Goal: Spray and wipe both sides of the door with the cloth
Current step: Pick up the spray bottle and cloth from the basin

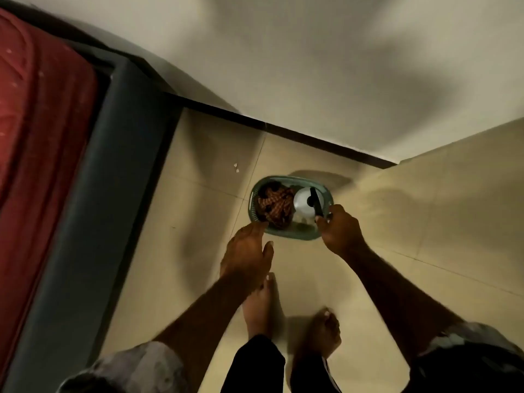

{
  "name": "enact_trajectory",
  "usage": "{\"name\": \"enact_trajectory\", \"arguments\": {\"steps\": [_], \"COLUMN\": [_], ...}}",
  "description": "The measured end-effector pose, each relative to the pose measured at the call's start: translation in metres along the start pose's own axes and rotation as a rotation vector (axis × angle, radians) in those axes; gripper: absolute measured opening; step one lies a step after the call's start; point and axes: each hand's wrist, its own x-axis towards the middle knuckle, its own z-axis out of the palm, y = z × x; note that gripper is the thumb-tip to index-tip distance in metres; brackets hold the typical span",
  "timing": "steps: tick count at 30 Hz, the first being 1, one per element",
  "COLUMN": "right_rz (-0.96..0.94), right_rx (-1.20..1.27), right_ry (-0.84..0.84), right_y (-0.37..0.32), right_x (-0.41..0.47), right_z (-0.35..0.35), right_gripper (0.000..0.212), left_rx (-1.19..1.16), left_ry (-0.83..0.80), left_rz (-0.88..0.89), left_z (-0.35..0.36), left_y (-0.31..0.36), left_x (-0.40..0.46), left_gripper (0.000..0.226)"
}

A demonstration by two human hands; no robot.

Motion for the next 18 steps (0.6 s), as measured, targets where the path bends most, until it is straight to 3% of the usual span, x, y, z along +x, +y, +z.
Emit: {"name": "enact_trajectory", "arguments": {"steps": [4, 10, 18], "right_rz": [0.094, 0.043, -0.163], "right_rx": [0.043, -0.046, 0.089], "right_ry": [-0.041, -0.047, 0.141], "right_y": [-0.006, -0.007, 0.005], "right_x": [0.016, 0.02, -0.027], "right_z": [0.008, 0.017, 0.009], "right_gripper": [0.047, 0.035, 0.015], "left_rx": [-0.025, -0.068, -0.136], "left_ry": [-0.008, 0.015, 0.034], "left_rz": [0.006, -0.024, -0.031], "left_z": [0.011, 0.01, 0.015], "left_y": [-0.004, 0.0, 0.011], "left_x": [0.005, 0.006, 0.017], "left_gripper": [0.056, 0.049, 0.055]}}
